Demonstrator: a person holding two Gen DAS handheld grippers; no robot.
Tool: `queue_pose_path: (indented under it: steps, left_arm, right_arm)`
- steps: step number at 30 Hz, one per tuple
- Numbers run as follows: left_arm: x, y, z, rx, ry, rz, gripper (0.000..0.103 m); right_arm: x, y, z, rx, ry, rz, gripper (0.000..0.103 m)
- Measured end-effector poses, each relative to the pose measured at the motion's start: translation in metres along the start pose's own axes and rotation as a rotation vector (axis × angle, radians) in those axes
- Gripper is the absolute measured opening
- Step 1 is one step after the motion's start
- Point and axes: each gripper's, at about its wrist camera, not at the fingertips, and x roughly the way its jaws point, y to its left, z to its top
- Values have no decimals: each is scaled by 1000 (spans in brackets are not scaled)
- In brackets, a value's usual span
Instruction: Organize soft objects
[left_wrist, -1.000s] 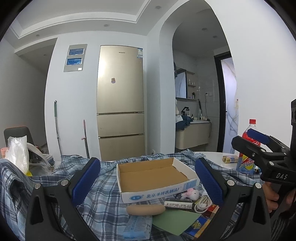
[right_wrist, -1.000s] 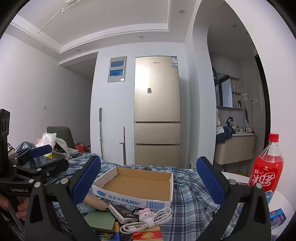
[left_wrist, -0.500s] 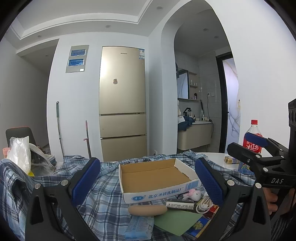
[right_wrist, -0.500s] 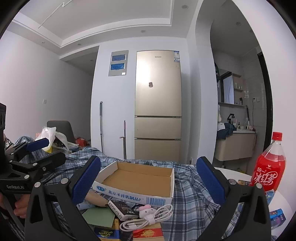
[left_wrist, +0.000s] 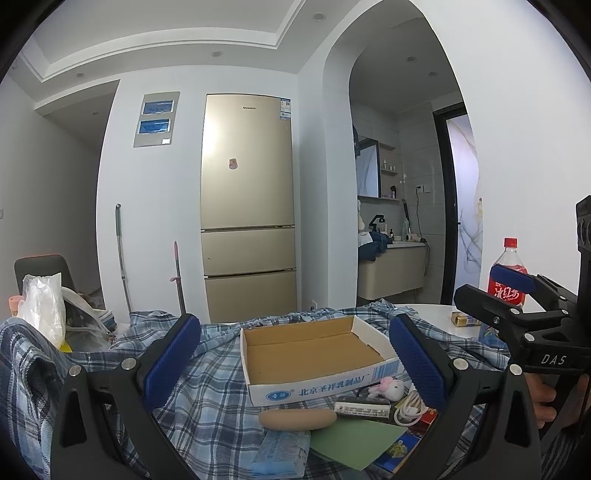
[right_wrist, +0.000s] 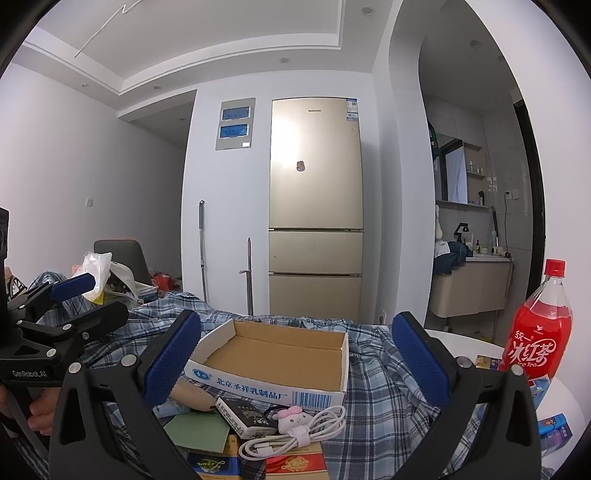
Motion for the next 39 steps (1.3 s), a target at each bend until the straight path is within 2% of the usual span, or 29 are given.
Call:
queue_pose_path:
  steps: [8,22,26,32,39]
  left_arm:
    - [4,-2,0,12,32,0,103]
    - [1,-6,0,38,30,13,103]
    - [5,-5,1,33,59,29,103]
    - [15,1,1,3,149,37,103]
    - [10,-10,-1,64,146,102,103]
  right_arm:
    - [1,4,2,-11,0,-8,103]
    - [-2,3,2,4,-27,-40,103]
    - [-1,3,1,10,-21,-38,103]
    - [0,-2,5,31,-24,-56,103]
    - [11,-3,17,37,53,-47,103]
